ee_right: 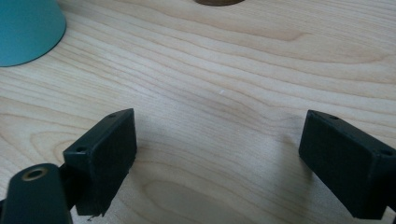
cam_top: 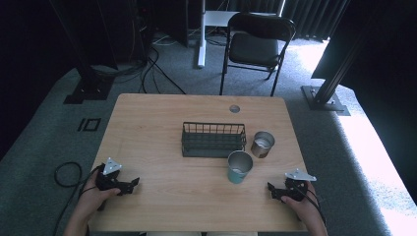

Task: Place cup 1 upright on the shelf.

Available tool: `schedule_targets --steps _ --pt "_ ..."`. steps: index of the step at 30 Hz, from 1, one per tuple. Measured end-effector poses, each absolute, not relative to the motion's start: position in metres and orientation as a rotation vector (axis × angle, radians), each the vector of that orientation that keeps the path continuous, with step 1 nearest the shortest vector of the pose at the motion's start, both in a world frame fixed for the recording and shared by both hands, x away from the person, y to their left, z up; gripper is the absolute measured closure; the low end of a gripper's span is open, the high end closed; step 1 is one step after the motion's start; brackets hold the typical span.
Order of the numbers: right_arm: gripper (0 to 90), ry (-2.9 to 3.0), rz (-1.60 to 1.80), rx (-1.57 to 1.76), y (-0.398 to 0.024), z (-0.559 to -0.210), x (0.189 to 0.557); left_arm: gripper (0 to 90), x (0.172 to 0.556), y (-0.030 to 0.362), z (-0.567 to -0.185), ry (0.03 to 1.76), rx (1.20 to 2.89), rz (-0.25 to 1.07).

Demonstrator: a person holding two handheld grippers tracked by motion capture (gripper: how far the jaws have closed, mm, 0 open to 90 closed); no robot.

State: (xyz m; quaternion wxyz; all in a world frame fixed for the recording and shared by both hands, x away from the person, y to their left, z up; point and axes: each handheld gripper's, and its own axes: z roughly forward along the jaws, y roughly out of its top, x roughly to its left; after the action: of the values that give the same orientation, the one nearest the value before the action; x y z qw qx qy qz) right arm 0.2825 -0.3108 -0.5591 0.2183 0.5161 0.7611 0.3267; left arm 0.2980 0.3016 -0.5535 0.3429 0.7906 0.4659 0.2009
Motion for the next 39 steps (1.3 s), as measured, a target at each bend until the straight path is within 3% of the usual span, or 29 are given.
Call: schedule_targets --steps 5,39 --pt "10.8 2.107 0.904 1.429 -0.311 -0.559 0.283 3.7 0.300 0.287 -0.549 1.137 2.063 0.508" --pt "10.9 2.107 0.905 1.429 -0.311 -0.559 0.282 4.3 0.309 0.201 -0.532 0.790 2.125 0.446"
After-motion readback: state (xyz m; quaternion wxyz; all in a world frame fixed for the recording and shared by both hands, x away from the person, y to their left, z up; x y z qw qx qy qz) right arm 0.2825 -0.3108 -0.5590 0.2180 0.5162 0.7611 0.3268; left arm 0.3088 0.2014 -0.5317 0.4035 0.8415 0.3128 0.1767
